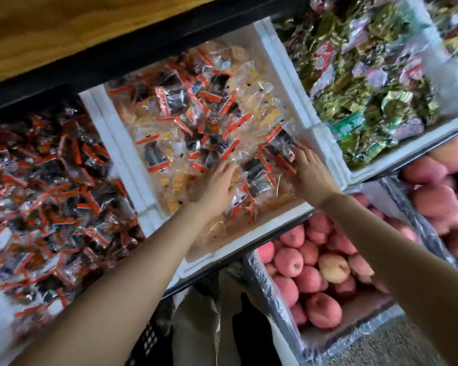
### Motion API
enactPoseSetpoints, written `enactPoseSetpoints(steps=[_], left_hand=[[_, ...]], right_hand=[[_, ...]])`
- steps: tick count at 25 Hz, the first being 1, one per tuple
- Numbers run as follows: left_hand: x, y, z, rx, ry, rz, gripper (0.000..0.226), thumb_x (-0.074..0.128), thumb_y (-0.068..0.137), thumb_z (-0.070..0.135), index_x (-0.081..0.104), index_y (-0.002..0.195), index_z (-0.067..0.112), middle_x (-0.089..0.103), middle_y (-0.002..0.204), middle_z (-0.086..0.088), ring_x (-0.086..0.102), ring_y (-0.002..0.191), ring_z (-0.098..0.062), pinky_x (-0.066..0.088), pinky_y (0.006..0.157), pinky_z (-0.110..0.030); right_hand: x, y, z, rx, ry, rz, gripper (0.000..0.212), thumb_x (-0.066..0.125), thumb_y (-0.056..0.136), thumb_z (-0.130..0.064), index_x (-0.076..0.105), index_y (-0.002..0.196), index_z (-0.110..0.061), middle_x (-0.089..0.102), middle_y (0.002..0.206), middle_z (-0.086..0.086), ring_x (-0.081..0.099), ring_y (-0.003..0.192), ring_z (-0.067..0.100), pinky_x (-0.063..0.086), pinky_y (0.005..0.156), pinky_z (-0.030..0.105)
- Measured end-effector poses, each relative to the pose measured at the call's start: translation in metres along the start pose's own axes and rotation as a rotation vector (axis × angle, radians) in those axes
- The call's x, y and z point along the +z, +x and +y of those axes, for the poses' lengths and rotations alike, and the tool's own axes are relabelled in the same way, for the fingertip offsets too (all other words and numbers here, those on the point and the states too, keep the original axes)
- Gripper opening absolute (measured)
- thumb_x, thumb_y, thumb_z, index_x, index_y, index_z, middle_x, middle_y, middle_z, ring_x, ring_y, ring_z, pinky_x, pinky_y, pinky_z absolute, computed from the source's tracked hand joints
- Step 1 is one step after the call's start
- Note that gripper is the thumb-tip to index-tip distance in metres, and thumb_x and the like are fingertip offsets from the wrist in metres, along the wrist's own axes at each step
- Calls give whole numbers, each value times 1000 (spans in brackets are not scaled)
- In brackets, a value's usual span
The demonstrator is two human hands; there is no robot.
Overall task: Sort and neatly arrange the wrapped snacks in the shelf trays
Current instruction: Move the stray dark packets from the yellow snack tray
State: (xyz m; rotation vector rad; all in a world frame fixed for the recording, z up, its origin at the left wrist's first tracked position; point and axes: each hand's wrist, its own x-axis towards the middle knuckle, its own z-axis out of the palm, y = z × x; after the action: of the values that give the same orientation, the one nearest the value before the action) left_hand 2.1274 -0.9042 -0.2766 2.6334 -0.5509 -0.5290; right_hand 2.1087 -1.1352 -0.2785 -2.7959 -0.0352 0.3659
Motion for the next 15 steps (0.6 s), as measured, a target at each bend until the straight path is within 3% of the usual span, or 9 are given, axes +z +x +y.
enactPoseSetpoints(steps=[3,7,9,12,15], left_hand=[[2,21,-2,-69,-9,-107,60,57,93,18,30,146,17,30,153,-1,33,138,-23,34,109,-37],[6,25,-1,-98,181,-183,56,56,93,29,34,144,21,30,151,-6,21,139,-28,17,114,-41],[11,22,0,-155,161,-189,50,53,93,37,40,138,20,34,146,-8,24,137,-29,21,111,-42],[17,21,2,-211,-15,-110,52,55,89,48,47,130,17,47,135,-5,44,125,-26,41,101,-44],[17,23,9,-250,-76,36,51,57,90,43,46,129,13,49,129,-7,50,115,-24,47,91,-36]], right_hand=[[5,18,11,82,75,-111,77,55,91,-28,9,149,-6,16,155,15,15,142,31,12,116,36],[6,29,12,134,46,-109,82,55,87,-47,11,150,-18,32,147,10,34,127,38,30,104,47],[2,33,9,109,87,-98,82,59,85,-49,16,149,-21,37,144,8,39,121,39,33,101,46],[1,35,7,70,108,-133,81,60,85,-45,17,148,-20,39,143,7,41,121,38,36,100,44],[-1,33,9,26,133,-149,79,61,84,-43,17,147,-21,40,140,8,41,121,38,37,101,45]])
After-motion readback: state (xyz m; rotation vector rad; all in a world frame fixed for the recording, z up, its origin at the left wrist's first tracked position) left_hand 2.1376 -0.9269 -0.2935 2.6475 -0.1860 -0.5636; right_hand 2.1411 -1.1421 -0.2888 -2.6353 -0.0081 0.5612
